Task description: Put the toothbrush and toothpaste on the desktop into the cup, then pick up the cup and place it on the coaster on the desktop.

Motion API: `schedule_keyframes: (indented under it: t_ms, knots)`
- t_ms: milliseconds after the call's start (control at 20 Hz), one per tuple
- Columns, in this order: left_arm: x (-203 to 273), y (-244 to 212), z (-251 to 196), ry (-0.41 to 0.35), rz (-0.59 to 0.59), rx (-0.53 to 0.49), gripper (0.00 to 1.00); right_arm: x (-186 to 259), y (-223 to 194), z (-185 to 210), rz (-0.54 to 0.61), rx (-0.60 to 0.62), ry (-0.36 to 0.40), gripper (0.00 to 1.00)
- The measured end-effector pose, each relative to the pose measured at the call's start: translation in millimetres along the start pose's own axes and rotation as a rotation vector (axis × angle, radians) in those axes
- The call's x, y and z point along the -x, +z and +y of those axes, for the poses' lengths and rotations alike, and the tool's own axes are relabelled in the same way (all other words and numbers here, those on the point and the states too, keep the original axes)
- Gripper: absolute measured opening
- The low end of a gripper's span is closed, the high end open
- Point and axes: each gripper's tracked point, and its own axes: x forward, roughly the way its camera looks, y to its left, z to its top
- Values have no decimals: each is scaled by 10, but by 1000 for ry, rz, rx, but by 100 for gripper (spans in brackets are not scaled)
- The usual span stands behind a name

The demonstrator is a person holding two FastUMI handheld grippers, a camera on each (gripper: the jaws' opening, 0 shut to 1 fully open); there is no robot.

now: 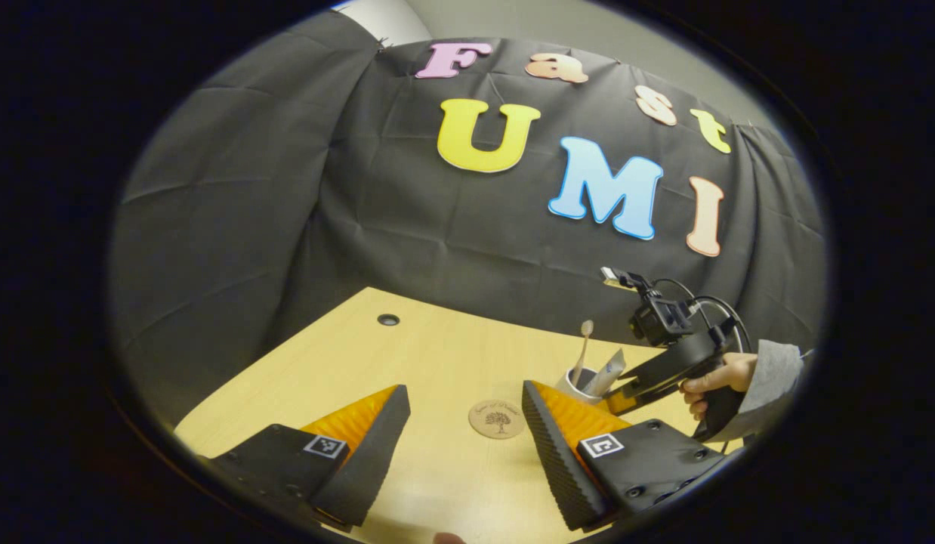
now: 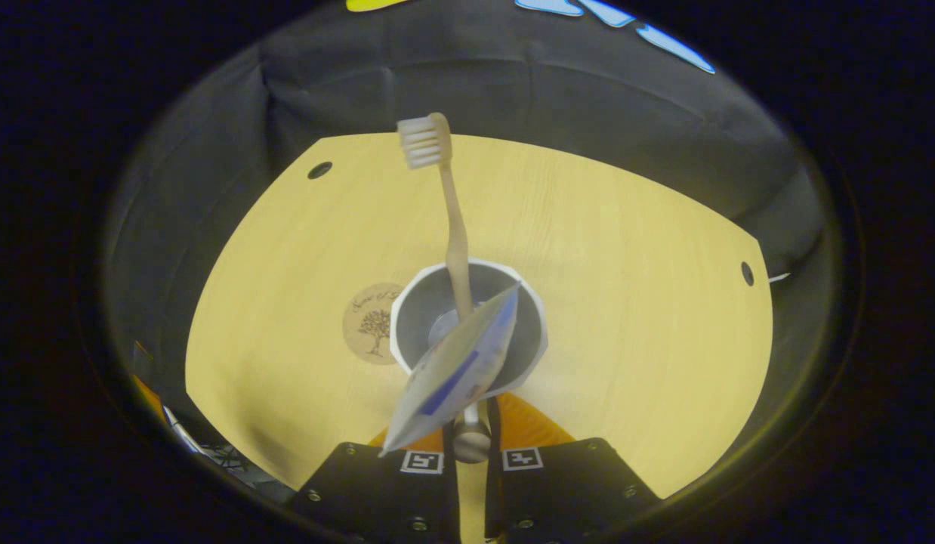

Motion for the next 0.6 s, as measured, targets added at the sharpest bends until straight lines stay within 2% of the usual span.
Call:
schedule_keyframes:
  t_ms: [150, 600]
  knots:
    - [41, -26, 69, 2, 5, 0, 96, 66, 102, 107, 4, 33, 15, 13]
    - [123, -66, 231, 5, 11, 1, 96, 62, 105, 41, 28, 109, 29, 13]
